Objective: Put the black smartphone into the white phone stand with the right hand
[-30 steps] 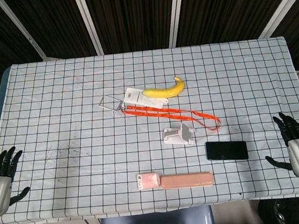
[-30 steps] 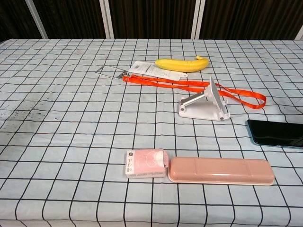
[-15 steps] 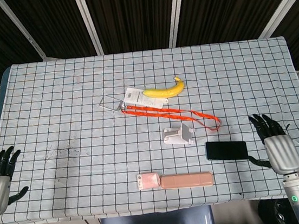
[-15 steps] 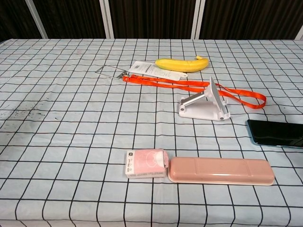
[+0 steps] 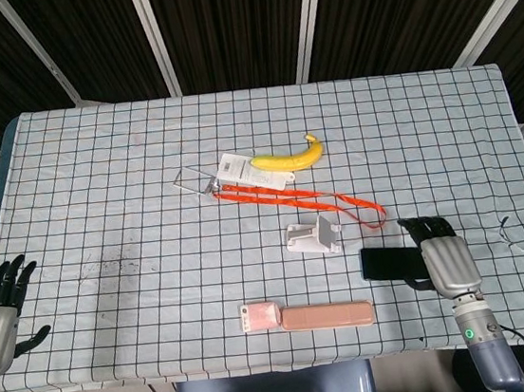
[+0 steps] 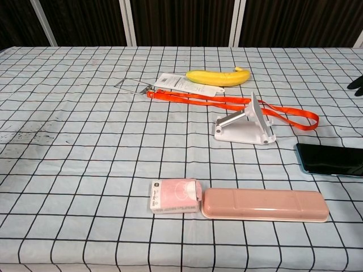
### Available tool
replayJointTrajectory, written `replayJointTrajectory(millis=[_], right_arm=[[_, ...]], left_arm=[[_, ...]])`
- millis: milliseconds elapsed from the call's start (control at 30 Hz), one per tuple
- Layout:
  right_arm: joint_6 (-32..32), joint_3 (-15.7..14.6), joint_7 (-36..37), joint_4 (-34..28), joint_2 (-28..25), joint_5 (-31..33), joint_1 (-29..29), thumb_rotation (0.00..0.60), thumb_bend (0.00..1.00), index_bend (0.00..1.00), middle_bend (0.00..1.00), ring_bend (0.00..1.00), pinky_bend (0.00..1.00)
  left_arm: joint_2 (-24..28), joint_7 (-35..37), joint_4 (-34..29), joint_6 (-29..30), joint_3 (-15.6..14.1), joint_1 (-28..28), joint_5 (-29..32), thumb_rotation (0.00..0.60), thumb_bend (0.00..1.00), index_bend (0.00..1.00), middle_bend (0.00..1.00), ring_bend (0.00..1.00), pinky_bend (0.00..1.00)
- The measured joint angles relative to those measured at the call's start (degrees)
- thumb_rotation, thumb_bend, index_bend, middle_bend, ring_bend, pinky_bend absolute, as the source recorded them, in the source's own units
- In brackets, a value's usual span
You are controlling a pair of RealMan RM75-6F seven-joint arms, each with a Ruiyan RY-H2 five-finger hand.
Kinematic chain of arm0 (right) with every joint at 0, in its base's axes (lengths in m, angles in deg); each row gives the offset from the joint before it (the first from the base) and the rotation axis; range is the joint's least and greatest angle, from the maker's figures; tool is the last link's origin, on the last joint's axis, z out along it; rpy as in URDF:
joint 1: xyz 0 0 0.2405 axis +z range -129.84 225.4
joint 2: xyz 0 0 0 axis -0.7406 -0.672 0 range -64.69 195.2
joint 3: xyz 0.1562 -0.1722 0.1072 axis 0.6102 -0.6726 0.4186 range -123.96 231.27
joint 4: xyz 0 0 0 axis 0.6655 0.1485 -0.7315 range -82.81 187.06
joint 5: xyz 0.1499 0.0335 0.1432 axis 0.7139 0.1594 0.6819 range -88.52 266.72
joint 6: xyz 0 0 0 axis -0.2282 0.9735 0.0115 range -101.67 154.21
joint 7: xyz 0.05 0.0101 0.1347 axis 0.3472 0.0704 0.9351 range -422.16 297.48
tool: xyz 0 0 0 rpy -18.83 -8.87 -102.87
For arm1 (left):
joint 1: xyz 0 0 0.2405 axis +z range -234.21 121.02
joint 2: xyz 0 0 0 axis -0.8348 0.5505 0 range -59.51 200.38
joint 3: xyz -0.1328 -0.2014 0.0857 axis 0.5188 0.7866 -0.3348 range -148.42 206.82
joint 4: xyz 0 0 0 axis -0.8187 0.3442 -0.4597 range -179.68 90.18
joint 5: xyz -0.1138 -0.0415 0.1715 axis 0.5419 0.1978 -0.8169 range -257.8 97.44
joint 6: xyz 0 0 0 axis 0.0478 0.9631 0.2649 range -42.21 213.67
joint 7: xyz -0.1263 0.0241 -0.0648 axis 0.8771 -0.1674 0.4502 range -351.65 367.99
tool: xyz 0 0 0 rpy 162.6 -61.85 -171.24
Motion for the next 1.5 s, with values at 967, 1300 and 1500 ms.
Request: replayJointTrajectory(millis=[967, 1300, 1500], right_arm=[[4.2, 0.33, -6.99, 6.77, 7.69, 12.29, 4.2, 0.6, 0.17, 0.26, 0.29, 0.22, 0.14], [5.19, 0.81, -9.54, 5.89, 8.29, 17.66, 5.74, 0.6, 0.19, 0.29, 0.3, 0.23, 0.14], [5.19, 0.87, -9.16, 6.71, 8.86, 18.52, 6.34, 0.6, 0.19, 0.3, 0.31, 0.23, 0.14]], left_arm=[[0.35, 0.85, -0.39, -0.57, 0.06, -0.16, 0.63, 0.6, 0.0, 0.0, 0.0, 0.0, 0.0], [0.5, 0.8, -0.64, -0.78, 0.02, -0.18, 0.81, 0.6, 0.0, 0.0, 0.0, 0.0, 0.0], [0.54, 0.91, -0.7, -0.8, 0.05, -0.18, 0.89, 0.6, 0.0, 0.0, 0.0, 0.0, 0.0]])
